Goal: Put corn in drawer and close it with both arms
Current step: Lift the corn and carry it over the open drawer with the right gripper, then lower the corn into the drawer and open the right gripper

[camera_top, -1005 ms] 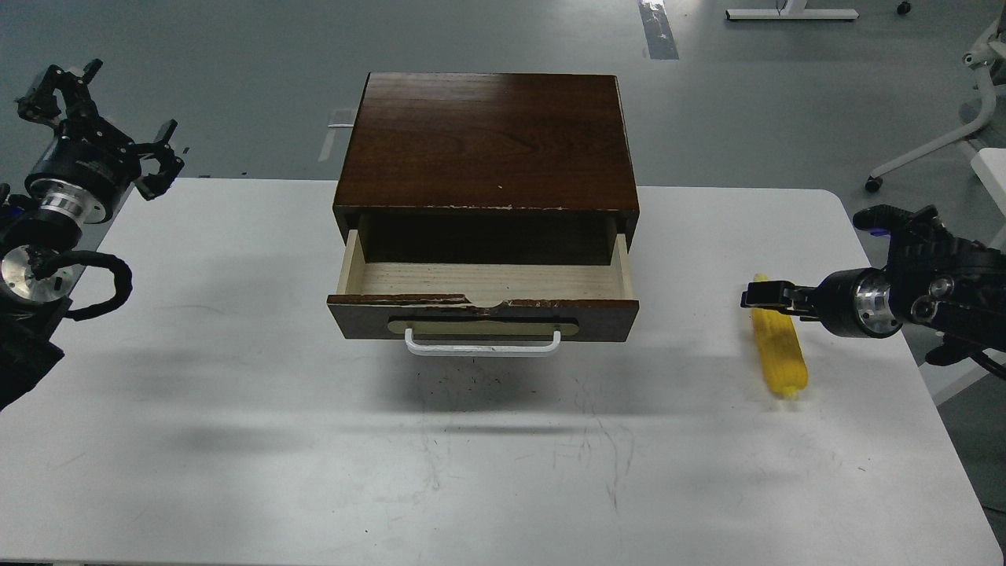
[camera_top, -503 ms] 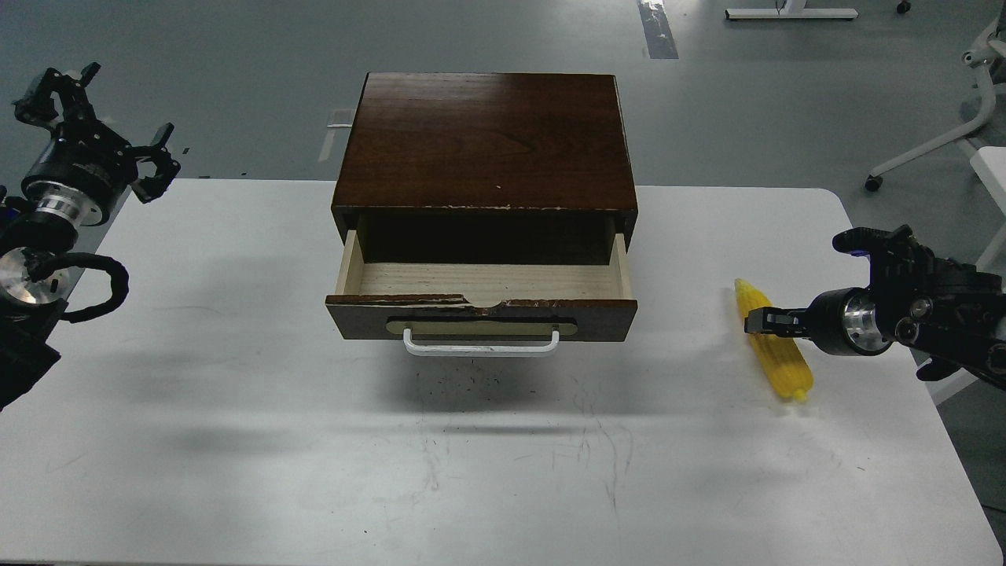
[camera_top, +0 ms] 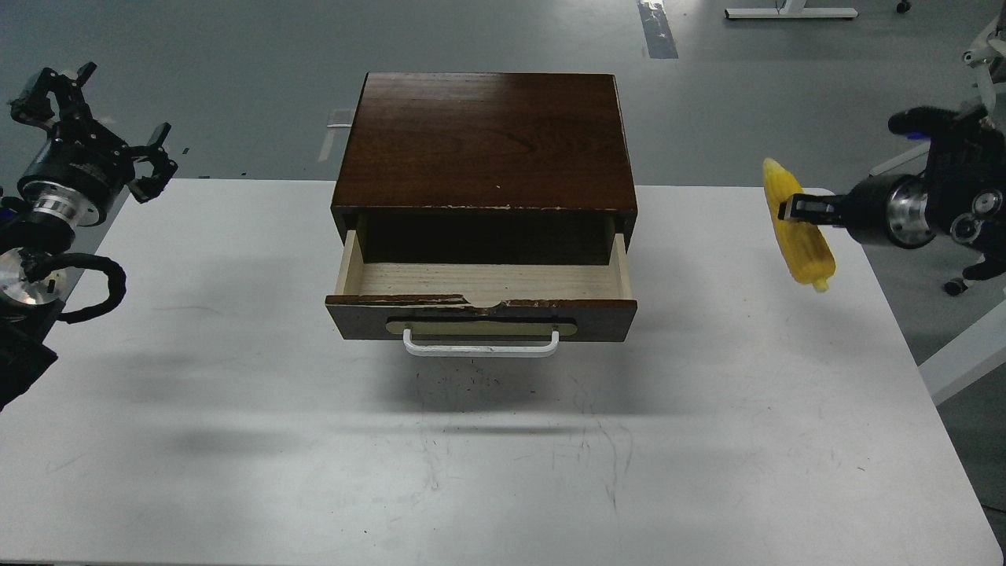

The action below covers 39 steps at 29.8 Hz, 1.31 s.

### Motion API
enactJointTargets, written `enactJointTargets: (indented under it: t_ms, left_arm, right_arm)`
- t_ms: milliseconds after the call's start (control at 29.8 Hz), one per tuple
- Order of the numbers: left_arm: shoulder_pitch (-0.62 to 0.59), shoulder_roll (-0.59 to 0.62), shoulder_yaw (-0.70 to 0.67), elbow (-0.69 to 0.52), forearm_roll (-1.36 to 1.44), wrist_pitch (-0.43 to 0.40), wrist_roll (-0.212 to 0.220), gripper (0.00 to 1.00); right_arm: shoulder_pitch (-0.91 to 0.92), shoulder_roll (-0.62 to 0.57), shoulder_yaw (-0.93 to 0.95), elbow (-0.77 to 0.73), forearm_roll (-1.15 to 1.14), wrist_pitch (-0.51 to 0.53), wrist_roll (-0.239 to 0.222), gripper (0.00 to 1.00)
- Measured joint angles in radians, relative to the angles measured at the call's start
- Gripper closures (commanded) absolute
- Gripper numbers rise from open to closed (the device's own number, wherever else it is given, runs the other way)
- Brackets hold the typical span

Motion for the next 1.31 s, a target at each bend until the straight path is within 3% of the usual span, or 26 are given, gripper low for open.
enactJointTargets:
  t_ms: [201,436,804,1106,1206,1273,1307]
  left_arm:
    - [-0.002,0.001,0.000,-0.004,0.000,0.000,0.003,0.02]
    - [-0.003,0.017,0.000,-0.005,0.002,0.000,0.007,0.02]
    - [-0.005,0.024,0.000,-0.005,0.002,0.000,0.007,0.02]
    - [-0.004,0.025,0.001,-0.005,0.032,0.000,0.005,0.02]
    - [-0.003,0.033,0.000,-0.005,0.038,0.000,0.003,0.02]
    - [-0.002,0.038,0.000,-0.005,0.038,0.000,0.002,0.02]
    - [-0.001,0.040,0.000,-0.005,0.038,0.000,0.001,0.02]
  right_arm:
    - [0.257,0.051,0.002,0.069,-0.019,-0.001,0.023,1.00]
    - [0.421,0.261,0.014,0.157,-0.117,-0.021,0.040,1.00]
    - [0.445,0.518,0.014,0.210,-0.548,-0.025,0.058,1.00]
    - [0.412,0.556,-0.001,0.370,-0.711,-0.026,0.060,1.00]
    - [0.395,0.557,-0.007,0.373,-0.750,-0.024,0.060,0.93]
    - [0.391,0.558,-0.010,0.373,-0.764,-0.021,0.060,0.79]
    - [0.391,0.560,-0.011,0.373,-0.769,-0.020,0.060,0.64]
